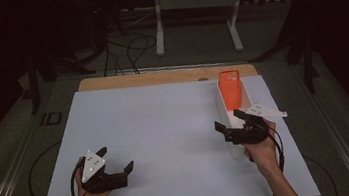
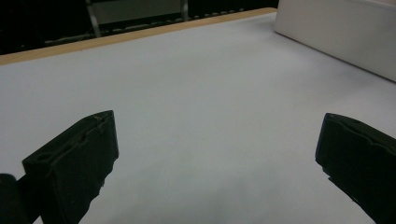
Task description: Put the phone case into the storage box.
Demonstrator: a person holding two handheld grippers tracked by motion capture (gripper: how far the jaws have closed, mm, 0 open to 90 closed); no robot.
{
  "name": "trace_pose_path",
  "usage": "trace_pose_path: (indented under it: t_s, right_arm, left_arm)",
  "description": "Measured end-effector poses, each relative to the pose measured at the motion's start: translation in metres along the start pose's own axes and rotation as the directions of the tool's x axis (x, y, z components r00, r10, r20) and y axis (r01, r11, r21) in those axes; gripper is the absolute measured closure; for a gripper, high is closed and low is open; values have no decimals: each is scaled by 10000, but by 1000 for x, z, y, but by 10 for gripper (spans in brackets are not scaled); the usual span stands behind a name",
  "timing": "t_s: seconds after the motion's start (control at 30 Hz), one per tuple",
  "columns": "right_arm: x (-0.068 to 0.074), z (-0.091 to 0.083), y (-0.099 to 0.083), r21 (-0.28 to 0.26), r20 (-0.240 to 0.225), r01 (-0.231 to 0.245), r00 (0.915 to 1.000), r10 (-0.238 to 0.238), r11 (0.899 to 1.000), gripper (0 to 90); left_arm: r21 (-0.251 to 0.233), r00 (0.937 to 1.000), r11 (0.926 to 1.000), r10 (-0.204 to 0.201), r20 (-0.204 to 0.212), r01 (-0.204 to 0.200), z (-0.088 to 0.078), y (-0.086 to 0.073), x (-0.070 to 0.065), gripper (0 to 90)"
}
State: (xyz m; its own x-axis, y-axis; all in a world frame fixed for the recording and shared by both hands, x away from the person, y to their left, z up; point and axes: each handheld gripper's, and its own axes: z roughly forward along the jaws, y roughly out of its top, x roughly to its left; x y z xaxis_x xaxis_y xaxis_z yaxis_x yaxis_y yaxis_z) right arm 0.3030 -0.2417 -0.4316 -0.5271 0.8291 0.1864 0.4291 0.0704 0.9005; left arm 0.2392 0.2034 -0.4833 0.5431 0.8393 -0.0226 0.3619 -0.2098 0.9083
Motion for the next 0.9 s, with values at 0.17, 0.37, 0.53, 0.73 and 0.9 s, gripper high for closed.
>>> trace_pose_path:
  t_s: [0.17,0.37,0.53,0.73,0.9]
  right_arm:
    - [10,-5,-12,-202,-99,333,9994,-335,9992,88]
    - [20,-7,-27,-379,-193,637,9977,-645,9972,88]
    - [25,-8,-36,-527,-265,707,9970,-722,9961,88]
    - [26,-13,-44,-730,-259,636,9975,-656,9953,88]
    - [25,-16,-49,-826,-243,572,9979,-594,9949,88]
  left_arm:
    - [-94,10000,10000,0,31,0,-1,0,1,2]
    - [-240,9999,9997,33,106,-31,-3,1,1,2]
    - [-353,9997,9993,90,209,-83,-3,1,0,1]
    - [-366,9994,9992,181,301,-170,-3,0,0,1]
    - [-333,9990,9991,281,358,-270,-2,0,0,1]
